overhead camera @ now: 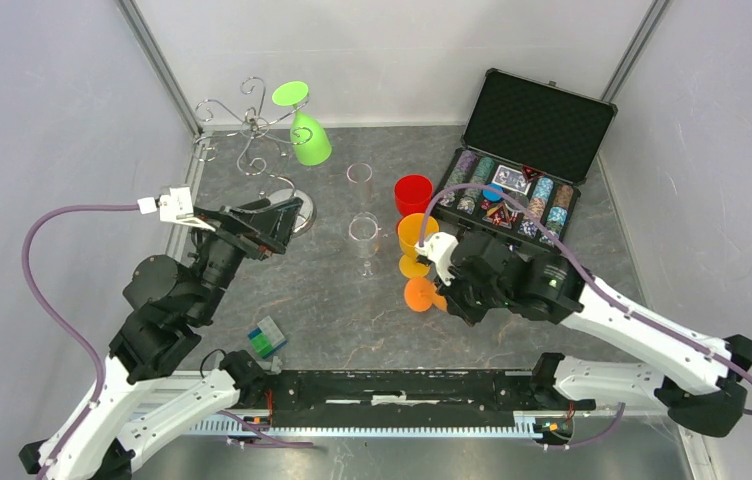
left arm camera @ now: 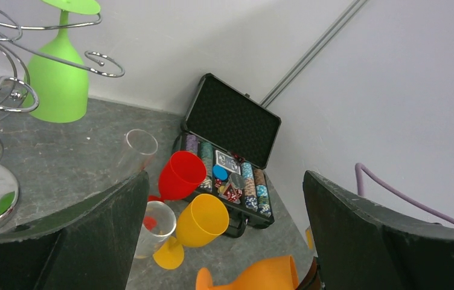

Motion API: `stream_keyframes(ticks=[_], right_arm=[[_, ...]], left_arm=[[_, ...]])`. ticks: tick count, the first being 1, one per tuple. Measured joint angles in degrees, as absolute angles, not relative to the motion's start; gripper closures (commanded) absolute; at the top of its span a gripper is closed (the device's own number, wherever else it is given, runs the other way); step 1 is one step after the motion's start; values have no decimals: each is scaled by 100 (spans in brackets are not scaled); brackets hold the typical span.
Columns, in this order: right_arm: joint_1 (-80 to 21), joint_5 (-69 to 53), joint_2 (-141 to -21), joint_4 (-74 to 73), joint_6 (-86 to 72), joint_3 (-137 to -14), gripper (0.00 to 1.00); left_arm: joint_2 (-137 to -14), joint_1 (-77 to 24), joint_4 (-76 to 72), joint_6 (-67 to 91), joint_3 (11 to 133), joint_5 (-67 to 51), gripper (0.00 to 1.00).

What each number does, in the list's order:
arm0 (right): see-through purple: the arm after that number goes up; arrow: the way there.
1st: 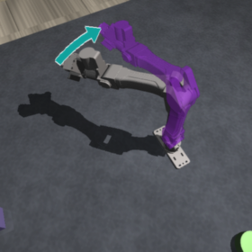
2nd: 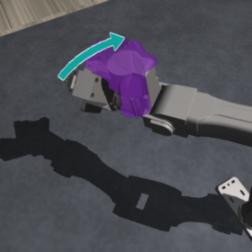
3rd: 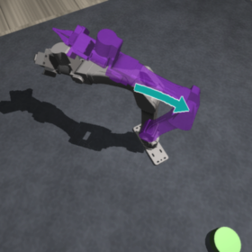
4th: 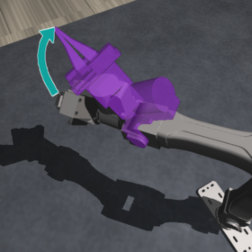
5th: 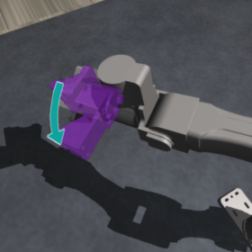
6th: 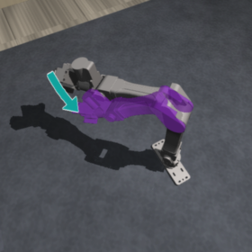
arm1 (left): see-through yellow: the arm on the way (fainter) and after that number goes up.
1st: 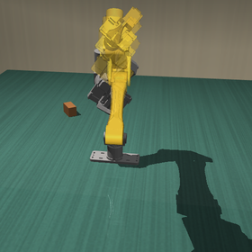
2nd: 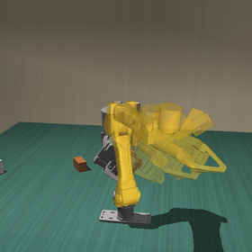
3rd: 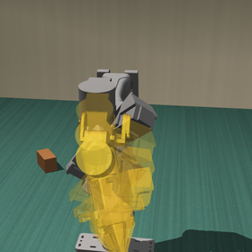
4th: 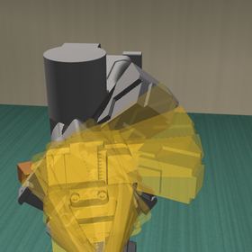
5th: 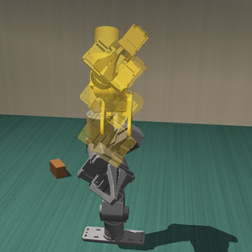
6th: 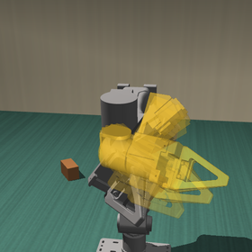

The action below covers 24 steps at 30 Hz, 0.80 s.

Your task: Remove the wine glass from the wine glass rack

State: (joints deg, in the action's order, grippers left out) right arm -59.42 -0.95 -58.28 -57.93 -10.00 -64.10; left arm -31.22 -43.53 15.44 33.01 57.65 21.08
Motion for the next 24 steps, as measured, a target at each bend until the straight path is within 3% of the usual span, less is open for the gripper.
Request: stream_keyframes(ticks=[20,24], right_arm=[[-6149,161,-6895,-6031,-539,-6547,95],[-6152,145,-7107,-5981,-462,-6545,88]], left_arm=[[-2853,-4353,1664,3299,5542,2220,0],[-2805,-4353,1667,3299,5507,2220,0]])
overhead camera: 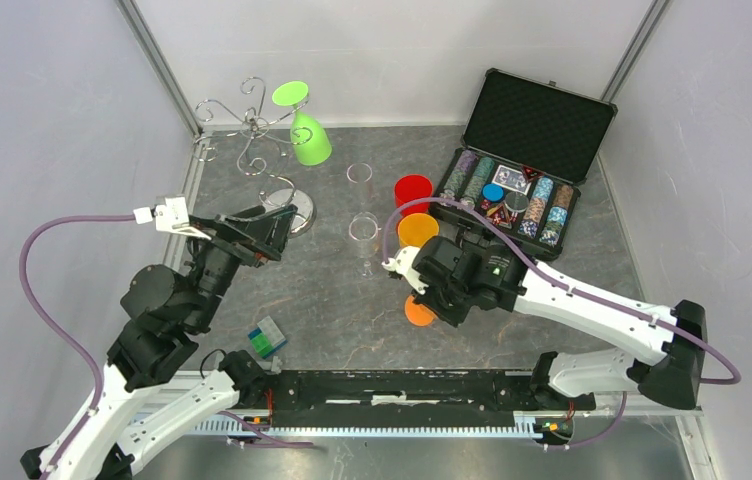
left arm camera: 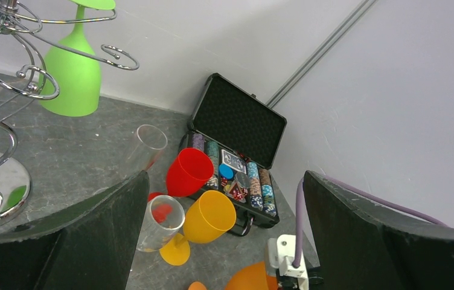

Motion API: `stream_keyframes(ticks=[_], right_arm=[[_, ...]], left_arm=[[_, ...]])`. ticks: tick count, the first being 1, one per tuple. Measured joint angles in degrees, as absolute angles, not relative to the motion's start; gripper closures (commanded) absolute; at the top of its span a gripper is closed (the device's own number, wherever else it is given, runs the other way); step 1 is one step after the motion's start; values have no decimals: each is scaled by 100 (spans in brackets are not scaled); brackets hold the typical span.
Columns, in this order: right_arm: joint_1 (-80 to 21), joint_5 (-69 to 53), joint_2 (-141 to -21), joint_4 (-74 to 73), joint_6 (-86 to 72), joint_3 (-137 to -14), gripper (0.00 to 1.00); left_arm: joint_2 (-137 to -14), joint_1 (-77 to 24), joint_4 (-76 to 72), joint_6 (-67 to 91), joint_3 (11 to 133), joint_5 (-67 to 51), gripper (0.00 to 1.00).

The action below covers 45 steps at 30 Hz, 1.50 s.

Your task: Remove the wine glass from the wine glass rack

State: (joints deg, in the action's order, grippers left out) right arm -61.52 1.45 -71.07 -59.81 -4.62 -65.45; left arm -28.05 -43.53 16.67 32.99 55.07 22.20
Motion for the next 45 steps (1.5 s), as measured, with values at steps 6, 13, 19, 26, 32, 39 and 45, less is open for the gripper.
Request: stream_keyframes(ticks=[6,13,19,26,32,39,45], right_arm=[[-6152,165,-7347,-5968,-373,-6558,78],[-6152,301,-7673,-6114,-252,-6814,78],[-6152,399,-7795,-6147,-161,-7153,70],[-6152,537,-7894,-6187,-115,-7323,55],[-6152,574,-7870,-6053,-110,-7496,44],[-6152,668,-7537,-5723,-123,-7690,43],[-6152,1225,-6630,-4869,-266,-7699,42]], left_arm=[[-2755,-4353,1667,3299,5498,2224,0],[-2628,-4353,1673,3299,5472,2250,0],[-2536,-4353,1712,3299,5465,2298,0],[-2493,-4353,1752,3297,5446,2386,0],[-2499,-4353,1750,3297,5446,2390,0],[-2869,-4353,1640,3297,5513,2373,0],[-3981,-4353,1636,3293,6167,2655,0]])
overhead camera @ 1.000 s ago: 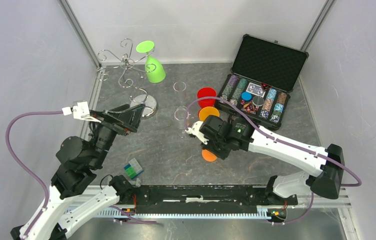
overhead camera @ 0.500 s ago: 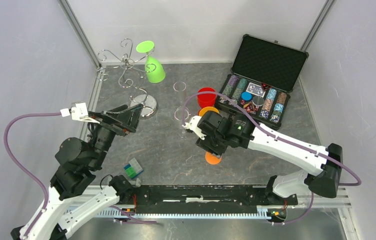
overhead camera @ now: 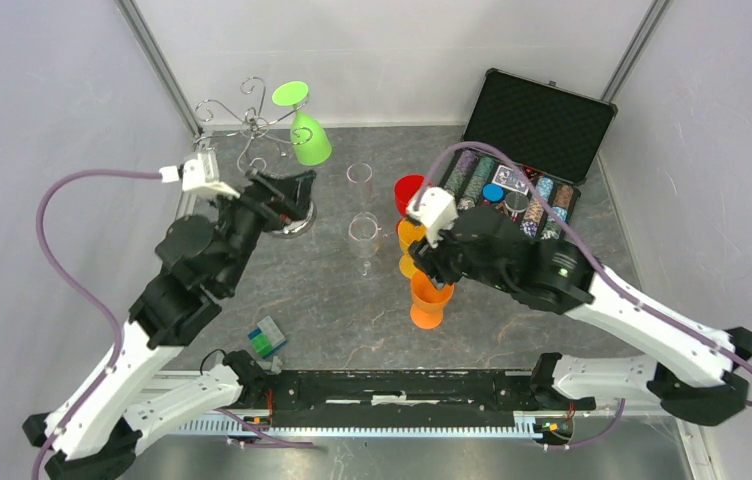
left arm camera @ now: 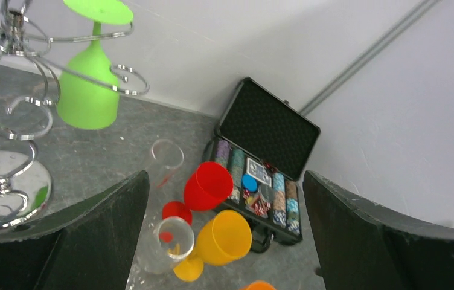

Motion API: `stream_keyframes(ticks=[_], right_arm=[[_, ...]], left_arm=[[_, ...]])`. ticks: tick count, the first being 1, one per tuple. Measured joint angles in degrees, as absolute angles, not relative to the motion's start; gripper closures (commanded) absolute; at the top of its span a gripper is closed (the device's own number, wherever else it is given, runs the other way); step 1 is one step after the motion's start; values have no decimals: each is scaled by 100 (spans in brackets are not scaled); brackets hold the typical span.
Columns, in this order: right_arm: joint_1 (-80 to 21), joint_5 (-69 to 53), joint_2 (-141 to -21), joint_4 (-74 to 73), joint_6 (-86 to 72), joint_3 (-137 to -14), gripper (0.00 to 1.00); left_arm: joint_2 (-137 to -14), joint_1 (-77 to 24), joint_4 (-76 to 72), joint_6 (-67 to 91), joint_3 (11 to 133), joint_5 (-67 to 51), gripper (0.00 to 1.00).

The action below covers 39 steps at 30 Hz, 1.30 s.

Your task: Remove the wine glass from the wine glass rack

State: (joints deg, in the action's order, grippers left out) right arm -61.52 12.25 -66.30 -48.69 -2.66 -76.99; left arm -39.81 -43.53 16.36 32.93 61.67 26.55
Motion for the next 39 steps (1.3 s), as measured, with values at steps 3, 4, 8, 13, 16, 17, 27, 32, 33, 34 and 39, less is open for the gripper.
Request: stream_keyframes(ticks=[3,4,8,13,16,17,27,32,33,34,39], right_arm=[[-6152,1579,-6055,-4145,-392,-7496,42],[-6149,1664,-5931,-3992,-427,-7430,42],[-6149,1890,-5577,-3376,-576,-7054,42],[-6149,1984,-5430,-3004,-694,-6611,42],[-6149,2047,-5325,-2877,-770,-6414,42],[-6149,2064,-5273,-2823,-790,-6351,43],[-6149,2217,-4792,-2412,-1046,-5874,51],[-6149,2368,-4744,-2355,-1116,-5712,49],[-6149,2443,-4724,-2351,-1125,-5677,48],[-6149,2512,-4698,-2342,-1133,-5642,48],[-6149,2805,-4578,-2265,-1177,-5465,44]], left_arm=[[-4729,-4353,1791,3203,6908,2941,0],[-4980,-4353,1826,3127,7210,3002,0],[-5896,-4331,2036,2762,8320,3212,0],[-6794,-3697,2438,2580,9487,2945,0],[-7070,-2897,2615,2659,9745,2521,1],[-7185,-2661,2679,2724,9826,2364,4],[-7907,-1546,2674,3975,9708,1138,26],[-8055,-1507,2436,4525,9566,1267,22],[-8055,-1507,2355,4609,9474,1347,21],[-8055,-1507,2294,4685,9384,1398,21],[-8138,-1507,1944,4934,8969,1629,24]])
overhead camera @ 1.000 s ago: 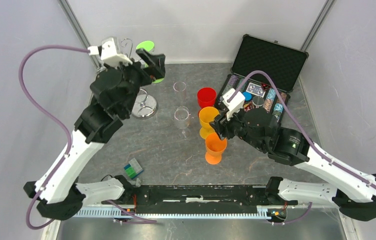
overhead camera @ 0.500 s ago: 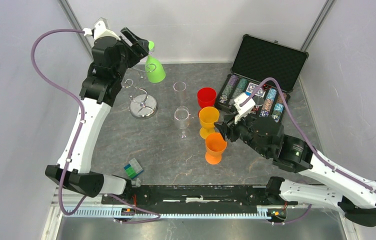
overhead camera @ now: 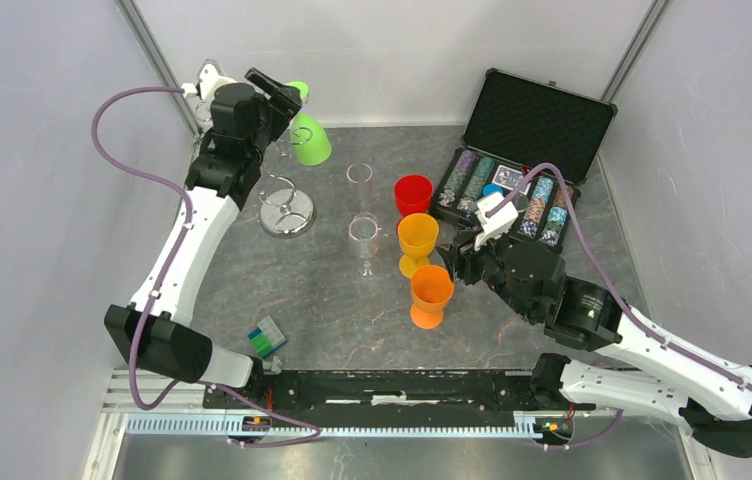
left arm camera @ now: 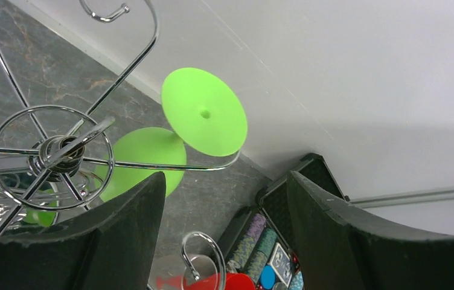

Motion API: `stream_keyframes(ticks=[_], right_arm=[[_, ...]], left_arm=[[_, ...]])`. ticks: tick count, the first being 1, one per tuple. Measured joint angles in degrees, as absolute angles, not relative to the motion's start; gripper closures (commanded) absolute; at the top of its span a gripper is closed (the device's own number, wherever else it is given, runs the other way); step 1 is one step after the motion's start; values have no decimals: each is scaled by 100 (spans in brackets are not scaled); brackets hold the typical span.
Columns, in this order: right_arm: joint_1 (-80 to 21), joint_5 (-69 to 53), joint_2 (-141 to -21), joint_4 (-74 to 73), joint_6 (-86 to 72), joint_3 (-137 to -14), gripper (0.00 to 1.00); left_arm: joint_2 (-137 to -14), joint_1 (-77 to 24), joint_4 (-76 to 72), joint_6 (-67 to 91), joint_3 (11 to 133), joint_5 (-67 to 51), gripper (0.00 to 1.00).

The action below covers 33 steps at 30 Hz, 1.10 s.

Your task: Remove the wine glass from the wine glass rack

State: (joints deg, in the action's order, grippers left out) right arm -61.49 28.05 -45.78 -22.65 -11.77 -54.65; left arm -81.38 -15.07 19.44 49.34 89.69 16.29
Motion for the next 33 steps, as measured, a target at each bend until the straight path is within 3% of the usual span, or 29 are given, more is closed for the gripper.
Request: stream_keyframes(ticks=[10,18,25,30,33], right_arm=[[-6149,2882,-4571,-2018,-1170,-5245,40],[-6149,2980,-4609,-1973,-1129,-5212,40],[-6149,3006,-4584,-1916,-1109,-5194,40],[-6149,3009,-4475,-1874,-1109,-5127,40],[-6149,3009,-4407,-1841,-1109,-5068,40]], left_arm=[[-8291,-1505,930,5212,8366,2139,32],[-8558,-1472,644,5430,8388,2351,45],[-8847,-1393,600,5806,8534,2187,71],[-8855,-1361,609,6018,8534,2060,95],[-8844,-1350,563,6130,8534,2038,98]])
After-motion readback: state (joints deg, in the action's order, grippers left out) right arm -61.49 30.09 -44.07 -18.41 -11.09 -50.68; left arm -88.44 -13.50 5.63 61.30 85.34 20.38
